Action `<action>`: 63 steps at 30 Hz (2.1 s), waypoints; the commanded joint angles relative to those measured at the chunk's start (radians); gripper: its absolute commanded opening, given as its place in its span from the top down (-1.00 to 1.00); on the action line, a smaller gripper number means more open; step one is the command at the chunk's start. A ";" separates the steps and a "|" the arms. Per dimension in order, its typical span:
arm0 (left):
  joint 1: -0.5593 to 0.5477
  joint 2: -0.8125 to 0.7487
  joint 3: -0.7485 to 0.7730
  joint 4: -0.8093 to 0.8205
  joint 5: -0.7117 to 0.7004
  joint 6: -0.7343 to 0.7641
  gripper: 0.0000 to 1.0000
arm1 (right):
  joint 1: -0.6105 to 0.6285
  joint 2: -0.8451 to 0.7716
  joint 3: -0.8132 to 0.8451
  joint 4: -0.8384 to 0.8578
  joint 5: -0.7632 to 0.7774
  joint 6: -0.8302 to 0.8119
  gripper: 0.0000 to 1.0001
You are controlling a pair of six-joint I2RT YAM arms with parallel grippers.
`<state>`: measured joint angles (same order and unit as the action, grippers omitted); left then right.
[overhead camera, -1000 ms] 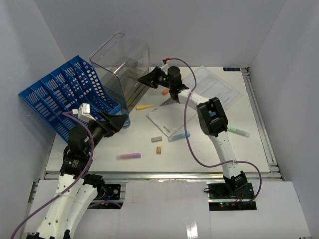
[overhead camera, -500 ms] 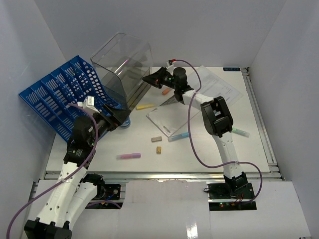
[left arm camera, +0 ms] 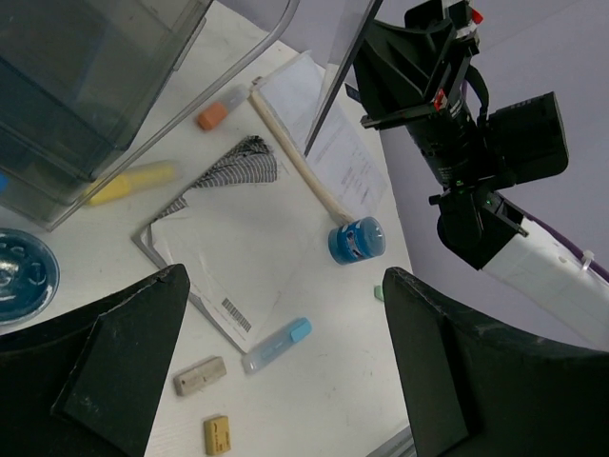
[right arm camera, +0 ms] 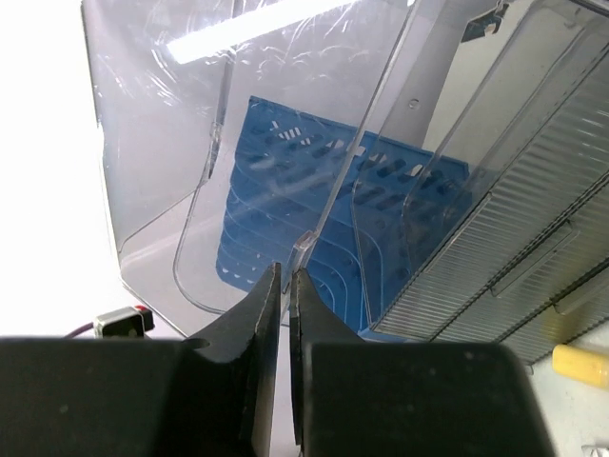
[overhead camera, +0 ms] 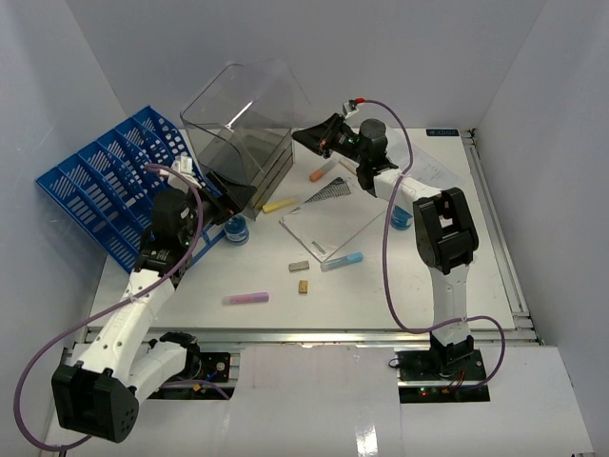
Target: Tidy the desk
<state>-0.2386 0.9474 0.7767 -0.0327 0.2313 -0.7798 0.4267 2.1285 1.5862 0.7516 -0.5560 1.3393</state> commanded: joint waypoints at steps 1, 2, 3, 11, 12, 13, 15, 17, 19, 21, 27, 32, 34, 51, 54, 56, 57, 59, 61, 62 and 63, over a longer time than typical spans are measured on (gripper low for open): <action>-0.030 0.042 0.063 0.113 -0.006 0.030 -0.87 | 0.000 -0.084 -0.022 0.083 -0.023 -0.023 0.85; -0.036 0.056 0.068 0.134 -0.006 0.033 -0.87 | 0.001 -0.089 -0.023 0.078 -0.024 -0.025 0.85; -0.046 0.068 0.080 0.150 -0.006 0.036 -0.87 | 0.002 -0.095 -0.024 0.073 -0.024 -0.028 0.85; -0.114 0.213 0.189 0.175 -0.084 0.082 -0.86 | 0.012 -0.122 -0.029 0.054 -0.025 -0.035 0.84; -0.119 0.223 0.200 0.174 -0.101 0.088 -0.86 | 0.012 -0.125 -0.031 0.054 -0.026 -0.035 0.84; -0.120 0.227 0.207 0.173 -0.113 0.092 -0.85 | 0.013 -0.128 -0.033 0.054 -0.028 -0.035 0.85; -0.123 0.249 0.218 0.167 -0.138 0.095 -0.80 | 0.015 -0.140 -0.040 0.052 -0.031 -0.035 0.85; -0.123 0.260 0.227 0.162 -0.161 0.087 -0.72 | 0.015 -0.150 -0.041 0.047 -0.034 -0.038 0.85; -0.124 0.273 0.241 0.165 -0.174 0.085 -0.64 | 0.018 -0.160 -0.044 0.042 -0.036 -0.042 0.85; -0.125 0.288 0.259 0.170 -0.175 0.078 -0.56 | 0.022 -0.169 -0.047 0.034 -0.036 -0.050 0.85; -0.126 0.358 0.342 0.172 -0.135 0.051 -0.28 | 0.043 -0.201 -0.072 0.005 -0.035 -0.084 0.85; -0.126 0.365 0.345 0.186 -0.106 0.015 0.00 | 0.060 -0.228 -0.100 -0.017 -0.036 -0.119 0.84; -0.126 0.352 0.335 0.196 -0.099 0.003 0.19 | 0.062 -0.235 -0.110 -0.018 -0.043 -0.142 0.75; -0.069 0.255 0.397 0.114 -0.042 -0.177 0.98 | -0.050 -0.715 -0.420 -0.982 0.246 -1.630 -0.81; -0.014 0.258 0.378 0.128 0.058 -0.245 1.00 | -0.102 -0.811 -0.531 -1.023 0.412 -1.681 -0.80; 0.014 0.257 0.364 0.148 0.094 -0.275 1.00 | -0.166 -0.852 -0.579 -1.035 0.435 -1.685 -0.80; 0.028 0.256 0.356 0.156 0.108 -0.282 1.00 | -0.188 -0.855 -0.589 -1.040 0.435 -1.685 -0.80; 0.046 0.257 0.346 0.167 0.133 -0.294 1.00 | -0.264 -0.833 -0.603 -1.055 0.427 -1.687 -0.80; 0.059 0.261 0.342 0.177 0.170 -0.304 1.00 | -0.316 -0.784 -0.602 -1.060 0.404 -1.687 -0.80; 0.065 0.265 0.342 0.182 0.184 -0.307 1.00 | -0.348 -0.762 -0.601 -1.059 0.387 -1.687 -0.80; 0.068 0.271 0.343 0.185 0.196 -0.309 1.00 | -0.363 -0.739 -0.594 -1.059 0.368 -1.687 -0.81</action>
<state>-0.2051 1.2493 1.1256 0.1221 0.3668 -1.0360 0.1464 1.3240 0.9878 -0.2748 -0.1924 -0.2928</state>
